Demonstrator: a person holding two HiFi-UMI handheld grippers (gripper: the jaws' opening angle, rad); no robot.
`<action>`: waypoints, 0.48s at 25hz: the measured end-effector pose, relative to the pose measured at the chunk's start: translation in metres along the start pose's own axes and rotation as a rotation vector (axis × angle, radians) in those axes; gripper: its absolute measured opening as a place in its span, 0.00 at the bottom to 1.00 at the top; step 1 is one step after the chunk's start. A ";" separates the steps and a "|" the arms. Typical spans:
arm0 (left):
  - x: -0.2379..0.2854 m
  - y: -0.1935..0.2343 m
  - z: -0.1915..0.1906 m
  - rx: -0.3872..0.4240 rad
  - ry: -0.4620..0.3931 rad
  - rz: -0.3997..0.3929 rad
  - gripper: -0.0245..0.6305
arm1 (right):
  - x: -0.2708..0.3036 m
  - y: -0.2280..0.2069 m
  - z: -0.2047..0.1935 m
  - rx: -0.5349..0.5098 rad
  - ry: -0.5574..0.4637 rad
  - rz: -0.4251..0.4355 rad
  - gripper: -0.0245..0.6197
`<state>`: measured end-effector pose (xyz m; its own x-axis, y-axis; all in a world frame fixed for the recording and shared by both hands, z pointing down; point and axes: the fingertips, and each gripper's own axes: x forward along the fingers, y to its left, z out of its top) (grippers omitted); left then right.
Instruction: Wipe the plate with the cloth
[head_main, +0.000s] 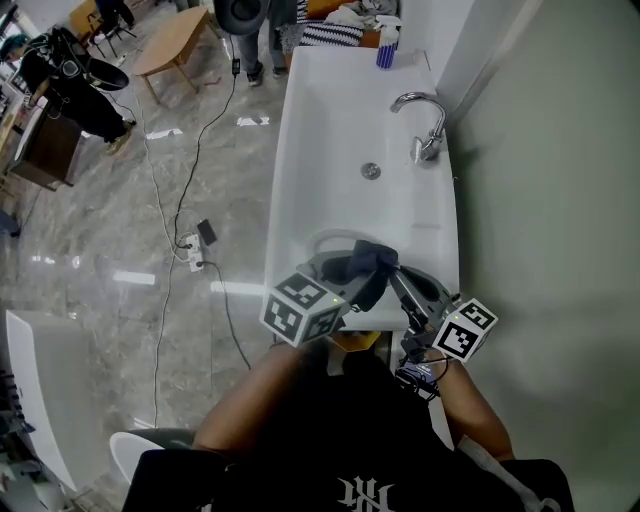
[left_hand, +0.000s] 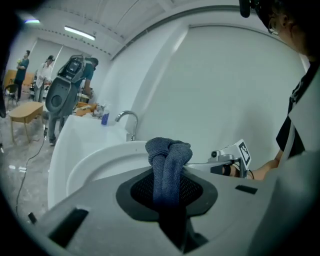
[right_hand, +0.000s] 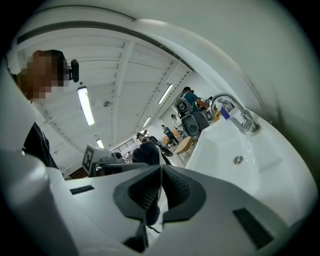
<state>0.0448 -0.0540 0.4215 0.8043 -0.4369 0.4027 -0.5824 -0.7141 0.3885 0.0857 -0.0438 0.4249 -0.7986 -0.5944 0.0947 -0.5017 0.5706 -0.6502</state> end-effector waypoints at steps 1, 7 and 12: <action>-0.001 0.006 -0.001 -0.009 0.002 0.017 0.13 | -0.001 0.001 -0.001 0.002 0.002 0.006 0.05; -0.023 0.045 -0.002 -0.031 -0.009 0.136 0.13 | -0.003 0.005 -0.001 0.008 0.008 0.031 0.05; -0.051 0.086 -0.014 -0.079 -0.010 0.243 0.13 | 0.001 0.007 0.003 0.006 0.003 0.049 0.05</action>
<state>-0.0479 -0.0853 0.4455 0.6402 -0.5964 0.4842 -0.7661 -0.5424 0.3448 0.0827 -0.0420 0.4182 -0.8230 -0.5643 0.0651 -0.4603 0.5954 -0.6585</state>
